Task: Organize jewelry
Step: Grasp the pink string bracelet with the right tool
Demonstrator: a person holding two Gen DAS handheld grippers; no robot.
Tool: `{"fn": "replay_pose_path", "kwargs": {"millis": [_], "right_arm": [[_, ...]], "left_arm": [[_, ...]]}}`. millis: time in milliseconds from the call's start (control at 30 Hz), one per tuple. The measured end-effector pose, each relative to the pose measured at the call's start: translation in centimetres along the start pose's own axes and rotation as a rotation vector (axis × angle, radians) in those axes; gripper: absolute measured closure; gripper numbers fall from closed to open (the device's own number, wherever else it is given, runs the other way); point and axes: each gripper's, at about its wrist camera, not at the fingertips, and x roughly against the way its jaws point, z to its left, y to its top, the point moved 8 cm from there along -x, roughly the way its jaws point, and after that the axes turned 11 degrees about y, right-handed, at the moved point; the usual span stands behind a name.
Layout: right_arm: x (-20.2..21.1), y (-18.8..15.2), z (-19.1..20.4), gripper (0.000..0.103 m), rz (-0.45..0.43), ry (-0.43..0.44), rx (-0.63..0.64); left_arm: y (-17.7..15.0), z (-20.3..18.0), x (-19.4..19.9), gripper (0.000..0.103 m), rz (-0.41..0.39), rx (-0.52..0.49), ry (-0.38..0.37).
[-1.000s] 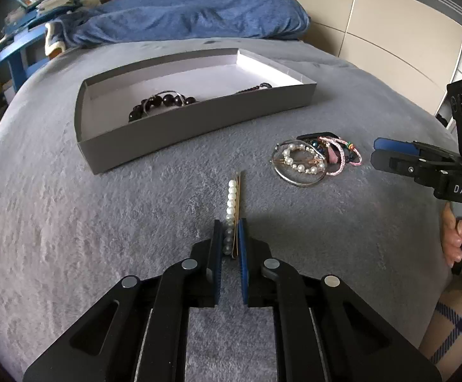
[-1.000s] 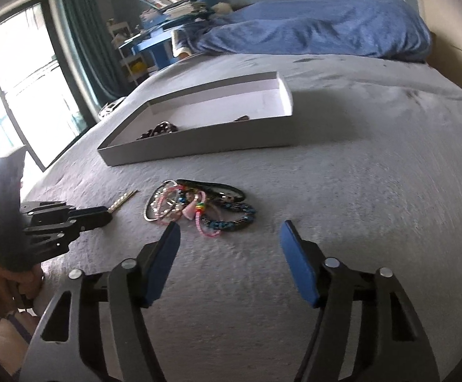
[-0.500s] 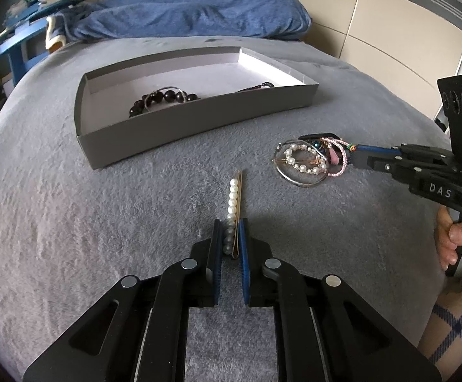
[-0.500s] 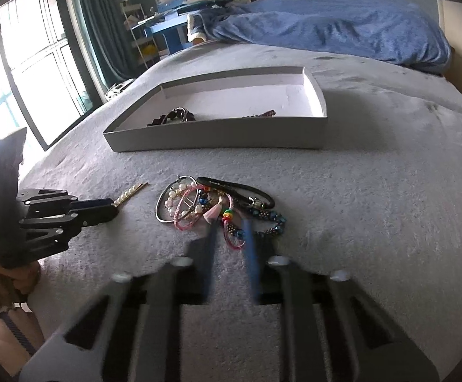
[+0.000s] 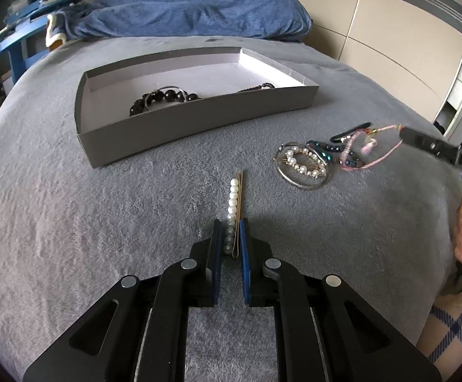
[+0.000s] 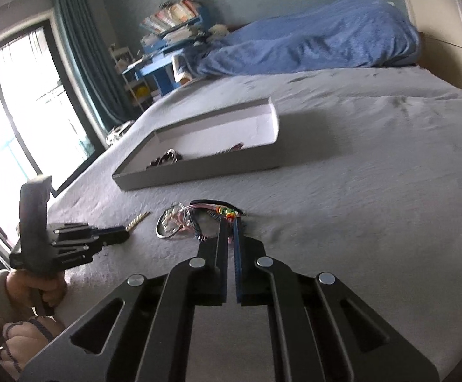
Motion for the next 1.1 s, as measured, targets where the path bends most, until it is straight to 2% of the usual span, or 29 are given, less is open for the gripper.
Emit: {"fn": "replay_pose_path", "kwargs": {"millis": [367,633,667,733,767,800,967,1033,1100], "right_arm": [[2.7,3.0,-1.7,0.100,-0.070,-0.028,-0.025],[3.1,2.2,-3.4,0.100,-0.051,-0.078,-0.055],[3.0,1.8,-3.8,0.097,-0.039,-0.083,-0.065],[2.8,0.8,-4.3,0.077,-0.013,-0.109,-0.067],[2.8,0.2,-4.6,0.062,-0.004,-0.113,-0.068],[2.7,-0.2,-4.7,0.058,0.002,-0.113,-0.071],[1.5,-2.4,-5.2,0.058,0.053,-0.097,-0.097],[0.7,-2.8,-5.0,0.062,0.074,-0.082,-0.099],[0.4,-2.9,-4.7,0.095,0.088,-0.078,-0.093]], "left_arm": [[0.0,-0.1,-0.1,0.091,0.000,-0.001,0.001],[0.0,-0.1,-0.1,0.090,-0.003,-0.004,0.003],[0.0,-0.1,-0.1,0.089,-0.003,-0.005,0.003],[0.1,-0.2,-0.1,0.089,-0.004,-0.009,0.005],[0.0,-0.2,0.0,0.089,-0.004,-0.010,0.007],[0.0,-0.3,0.0,0.089,-0.004,-0.012,0.008],[0.2,-0.3,-0.2,0.086,0.002,-0.006,-0.011],[0.3,-0.1,-0.3,0.085,0.007,0.008,-0.028],[0.3,-0.1,-0.4,0.085,0.008,0.014,-0.035]]}}
